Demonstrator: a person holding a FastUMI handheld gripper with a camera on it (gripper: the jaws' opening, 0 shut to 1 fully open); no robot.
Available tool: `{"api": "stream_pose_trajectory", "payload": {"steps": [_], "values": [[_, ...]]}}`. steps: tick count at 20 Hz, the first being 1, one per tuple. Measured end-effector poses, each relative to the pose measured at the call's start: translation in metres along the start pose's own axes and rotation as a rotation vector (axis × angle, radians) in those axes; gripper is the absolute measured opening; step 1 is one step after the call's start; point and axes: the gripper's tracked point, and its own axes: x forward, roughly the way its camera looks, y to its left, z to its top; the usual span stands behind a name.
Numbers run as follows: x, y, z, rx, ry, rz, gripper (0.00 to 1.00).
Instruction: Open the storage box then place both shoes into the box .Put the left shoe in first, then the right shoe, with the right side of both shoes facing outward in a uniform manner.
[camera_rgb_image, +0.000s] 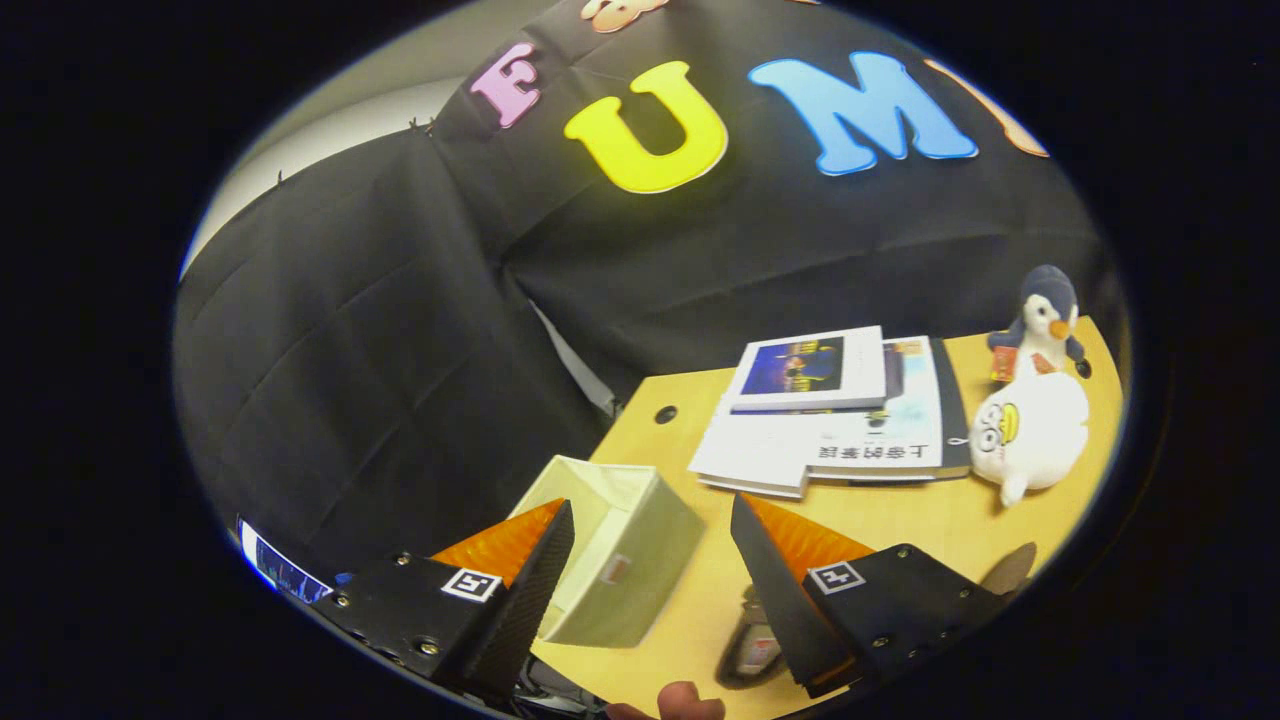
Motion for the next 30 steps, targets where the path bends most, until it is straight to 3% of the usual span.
{"api": "stream_pose_trajectory", "payload": {"steps": [5, 10, 19, 27, 30], "values": [[-0.022, -0.061, -0.03, 0.051, 0.023, -0.118, 0.96], [-0.012, -0.096, -0.088, 0.057, 0.123, -0.184, 0.96], [0.019, -0.116, -0.183, 0.031, 0.371, -0.199, 0.96], [0.063, -0.149, -0.203, 0.026, 0.459, -0.28, 0.95], [0.073, -0.153, -0.21, 0.06, 0.492, -0.3, 0.84]]}}
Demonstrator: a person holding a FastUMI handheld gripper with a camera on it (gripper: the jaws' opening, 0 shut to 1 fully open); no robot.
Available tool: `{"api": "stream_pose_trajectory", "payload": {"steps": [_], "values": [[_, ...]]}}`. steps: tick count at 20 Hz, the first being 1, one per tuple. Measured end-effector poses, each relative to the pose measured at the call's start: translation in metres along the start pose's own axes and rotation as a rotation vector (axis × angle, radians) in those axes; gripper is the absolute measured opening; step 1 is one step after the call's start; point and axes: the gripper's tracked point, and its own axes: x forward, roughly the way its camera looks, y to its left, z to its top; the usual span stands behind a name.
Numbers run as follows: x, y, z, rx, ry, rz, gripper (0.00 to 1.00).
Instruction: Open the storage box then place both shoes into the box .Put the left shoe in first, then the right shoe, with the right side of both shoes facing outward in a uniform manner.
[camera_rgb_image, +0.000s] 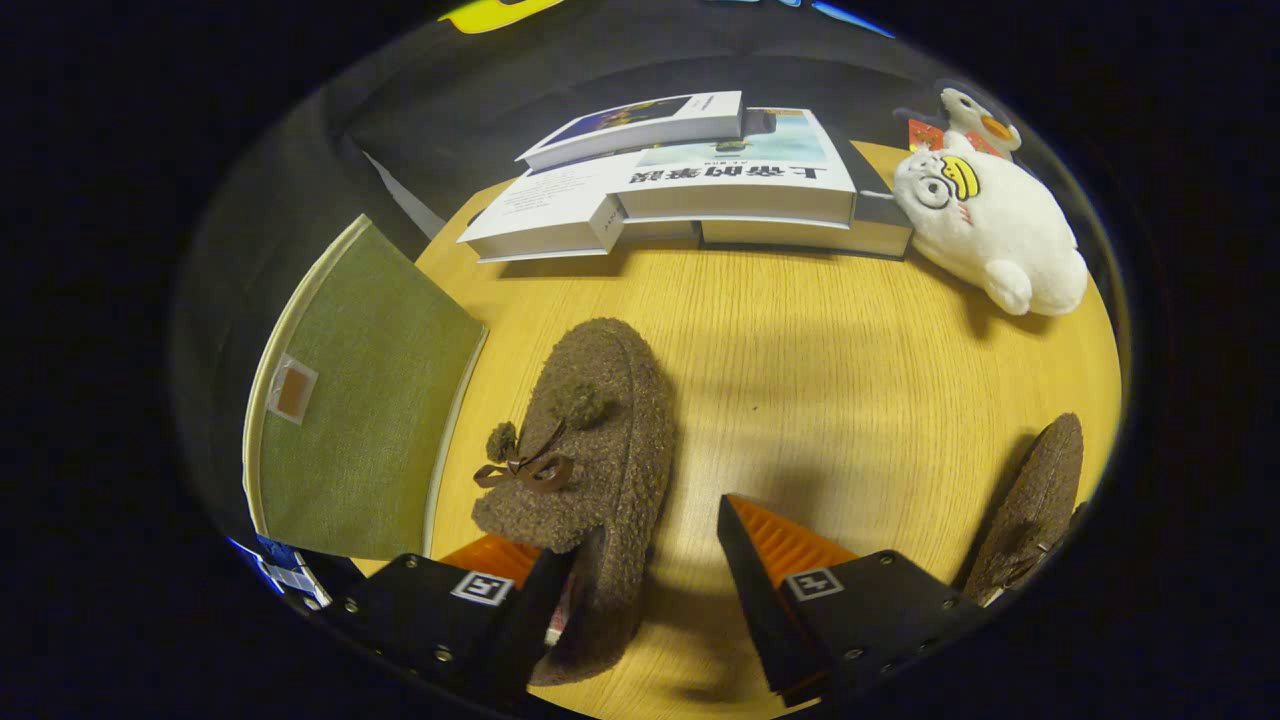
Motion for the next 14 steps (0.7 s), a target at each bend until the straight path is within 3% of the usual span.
{"api": "stream_pose_trajectory", "payload": {"steps": [1, 2, 5, 6, 14], "values": [[0.001, 0.006, 0.0, 0.017, 0.005, 0.029, 0.74], [0.002, 0.013, 0.0, 0.038, 0.014, 0.048, 0.58], [-0.007, 0.011, 0.003, 0.036, 0.022, 0.001, 0.12], [-0.005, 0.012, 0.002, 0.036, 0.031, 0.0, 0.04], [-0.066, 0.044, 0.021, 0.069, 0.044, 0.072, 0.04]]}}
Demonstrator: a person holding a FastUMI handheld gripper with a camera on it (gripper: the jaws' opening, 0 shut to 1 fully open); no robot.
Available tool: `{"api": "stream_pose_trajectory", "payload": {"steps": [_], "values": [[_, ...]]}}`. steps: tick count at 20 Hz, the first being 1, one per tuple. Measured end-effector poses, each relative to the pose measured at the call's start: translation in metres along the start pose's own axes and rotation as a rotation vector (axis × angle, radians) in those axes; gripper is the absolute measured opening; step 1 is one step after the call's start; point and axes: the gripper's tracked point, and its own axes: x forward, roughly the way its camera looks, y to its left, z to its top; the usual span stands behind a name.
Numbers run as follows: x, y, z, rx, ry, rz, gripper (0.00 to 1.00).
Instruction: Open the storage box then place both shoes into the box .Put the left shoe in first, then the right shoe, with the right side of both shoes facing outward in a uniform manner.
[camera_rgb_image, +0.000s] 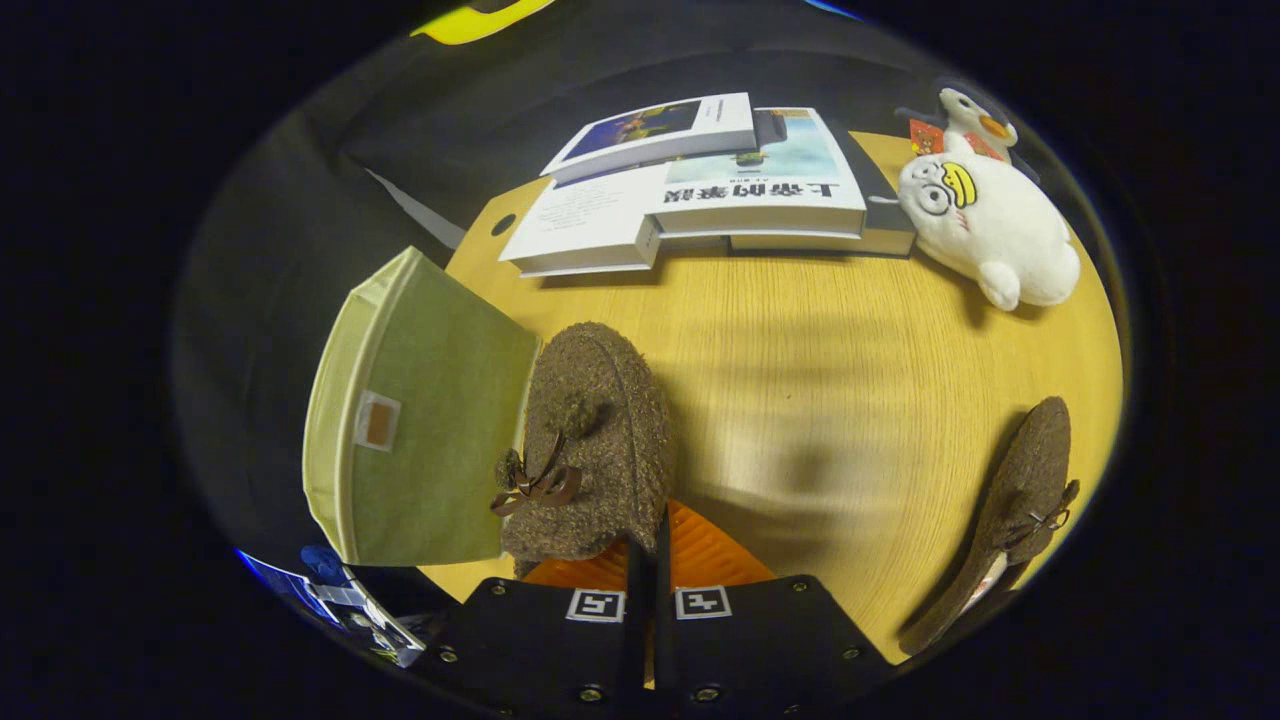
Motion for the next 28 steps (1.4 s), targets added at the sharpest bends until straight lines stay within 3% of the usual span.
{"api": "stream_pose_trajectory", "payload": {"steps": [6, 11, 19, 28], "values": [[-0.057, 0.059, 0.048, -0.026, -0.059, 0.052, 0.04], [-0.07, 0.129, 0.078, -0.11, -0.069, 0.112, 0.04], [-0.027, 0.221, 0.084, -0.213, -0.005, 0.151, 0.04], [0.024, 0.259, 0.062, -0.255, 0.077, 0.149, 0.05]]}}
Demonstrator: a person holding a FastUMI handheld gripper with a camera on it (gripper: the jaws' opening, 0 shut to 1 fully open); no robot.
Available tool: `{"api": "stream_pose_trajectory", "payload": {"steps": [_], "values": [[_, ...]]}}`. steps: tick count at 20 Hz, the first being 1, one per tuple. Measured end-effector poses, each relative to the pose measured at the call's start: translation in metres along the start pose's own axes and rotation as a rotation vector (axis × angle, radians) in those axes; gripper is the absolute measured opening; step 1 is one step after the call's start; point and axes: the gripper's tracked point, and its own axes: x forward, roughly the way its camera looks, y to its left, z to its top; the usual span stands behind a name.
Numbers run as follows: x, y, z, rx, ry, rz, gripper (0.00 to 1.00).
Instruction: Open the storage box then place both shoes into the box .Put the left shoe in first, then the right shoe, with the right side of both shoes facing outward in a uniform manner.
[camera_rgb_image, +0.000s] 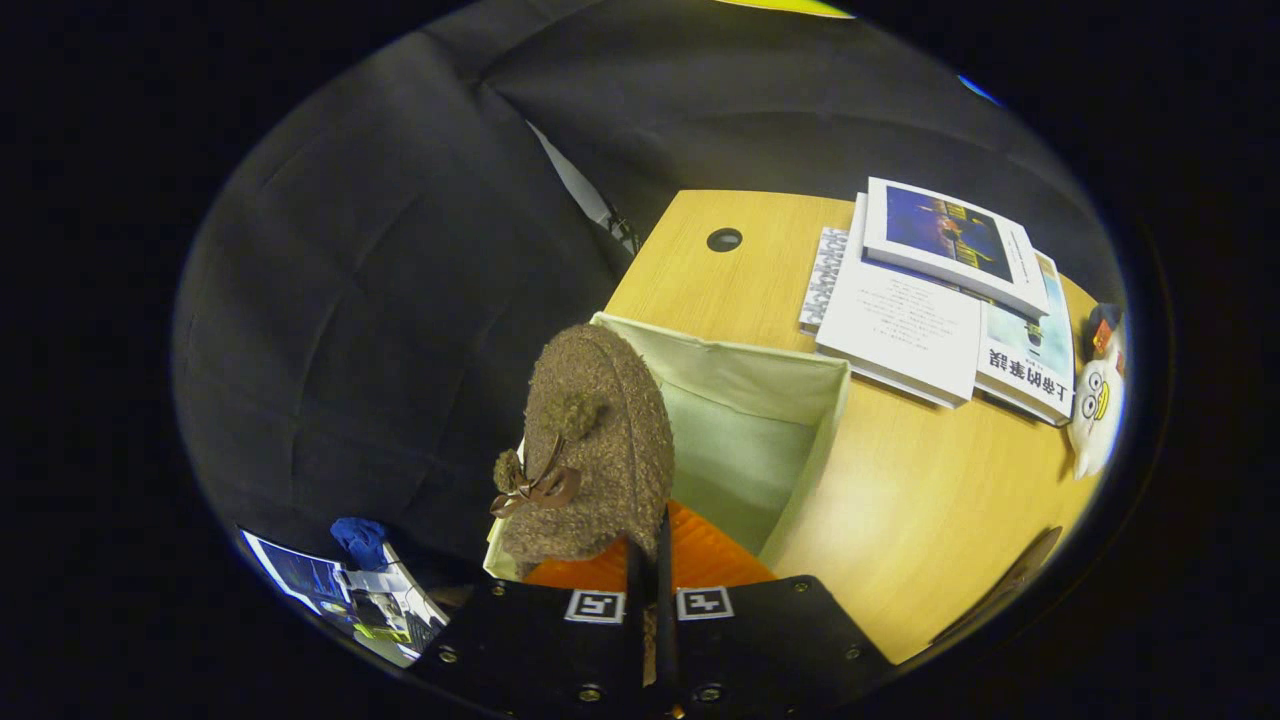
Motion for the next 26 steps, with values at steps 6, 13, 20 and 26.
{"api": "stream_pose_trajectory", "payload": {"steps": [6, 13, 20, 26], "values": [[-0.002, -0.006, 0.009, -0.01, -0.03, 0.001, 0.99], [-0.031, -0.023, 0.012, -0.009, -0.073, 0.008, 0.97], [-0.096, -0.075, 0.003, 0.023, -0.184, -0.024, 0.97], [-0.146, -0.144, -0.011, 0.071, -0.301, -0.101, 0.97]]}}
